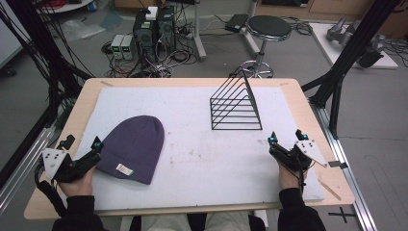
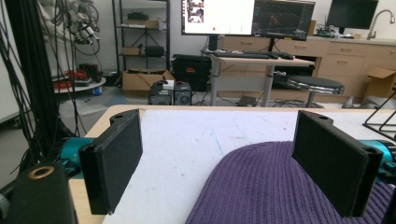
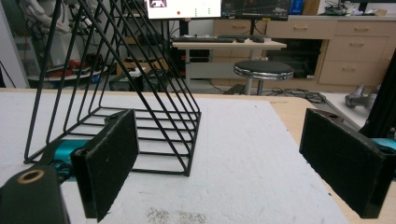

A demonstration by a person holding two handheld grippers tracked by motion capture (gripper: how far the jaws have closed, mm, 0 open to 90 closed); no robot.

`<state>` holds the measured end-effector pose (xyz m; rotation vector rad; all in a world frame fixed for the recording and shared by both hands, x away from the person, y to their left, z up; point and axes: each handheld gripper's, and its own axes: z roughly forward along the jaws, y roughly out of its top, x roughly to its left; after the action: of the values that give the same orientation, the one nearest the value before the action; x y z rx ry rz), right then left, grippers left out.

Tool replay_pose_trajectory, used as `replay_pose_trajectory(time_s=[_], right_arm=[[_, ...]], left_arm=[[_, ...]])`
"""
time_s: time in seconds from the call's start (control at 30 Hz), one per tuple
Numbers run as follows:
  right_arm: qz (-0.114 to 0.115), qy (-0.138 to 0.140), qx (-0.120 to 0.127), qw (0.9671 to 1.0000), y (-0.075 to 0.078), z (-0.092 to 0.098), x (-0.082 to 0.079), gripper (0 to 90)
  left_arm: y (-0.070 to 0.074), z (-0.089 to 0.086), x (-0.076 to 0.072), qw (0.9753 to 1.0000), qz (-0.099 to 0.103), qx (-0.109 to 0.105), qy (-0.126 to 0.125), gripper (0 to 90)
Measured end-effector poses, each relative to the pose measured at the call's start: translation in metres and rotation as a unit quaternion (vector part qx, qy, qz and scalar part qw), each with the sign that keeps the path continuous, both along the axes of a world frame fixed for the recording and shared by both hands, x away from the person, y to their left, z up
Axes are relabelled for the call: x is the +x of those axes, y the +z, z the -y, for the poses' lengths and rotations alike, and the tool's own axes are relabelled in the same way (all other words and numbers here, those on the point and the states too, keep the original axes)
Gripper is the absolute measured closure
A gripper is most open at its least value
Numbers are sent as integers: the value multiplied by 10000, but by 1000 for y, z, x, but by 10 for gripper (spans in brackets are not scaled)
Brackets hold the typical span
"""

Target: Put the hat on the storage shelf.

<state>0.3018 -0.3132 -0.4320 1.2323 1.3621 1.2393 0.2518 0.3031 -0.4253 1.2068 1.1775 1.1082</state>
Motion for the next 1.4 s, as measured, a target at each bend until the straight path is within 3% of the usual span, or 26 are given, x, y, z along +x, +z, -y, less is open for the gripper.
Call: replay_pose_trajectory(time_s=[0.1, 0.27, 0.57, 0.7, 0.87, 1.0, 1.13, 1.2, 1.23, 1.3, 1.4], right_arm=[[39, 10, 8, 10000, 0, 1, 0, 112], [24, 12, 23, 10000, 0, 1, 0, 112], [-4, 22, -16, 10000, 0, 0, 0, 112], [-73, 30, -42, 10000, -1, -1, 1, 112], [-84, 15, -50, 10000, -1, -1, 1, 112], [-93, 9, -46, 9999, -1, -1, 1, 112], [-98, 30, -79, 9999, -2, -2, 2, 112], [-98, 36, -94, 9999, -2, -2, 1, 112], [-95, 42, -78, 9999, -2, -2, 1, 112], [-96, 38, -66, 9999, -2, -2, 2, 112], [-103, 28, -69, 9999, -2, -2, 2, 112]], left_arm=[[1, 1, 2, 9994, -115, -130, -304, 192], [6, 3, 2, 9991, -184, 40, -369, 182], [14, 1, 6, 9983, -270, 124, -493, 175], [25, 5, 7, 9969, -301, 189, -701, 197], [34, 9, 11, 9955, -399, 370, -779, 200], [53, 9, 19, 9943, -466, 459, -836, 202], [69, 10, 29, 9915, -602, 555, -1011, 202], [75, 11, 35, 9887, -709, 604, -1174, 198], [75, 11, 35, 9887, -709, 604, -1174, 192], [80, 13, 46, 9838, -943, 644, -1380, 180], [83, 15, 52, 9830, -969, 681, -1402, 180]])
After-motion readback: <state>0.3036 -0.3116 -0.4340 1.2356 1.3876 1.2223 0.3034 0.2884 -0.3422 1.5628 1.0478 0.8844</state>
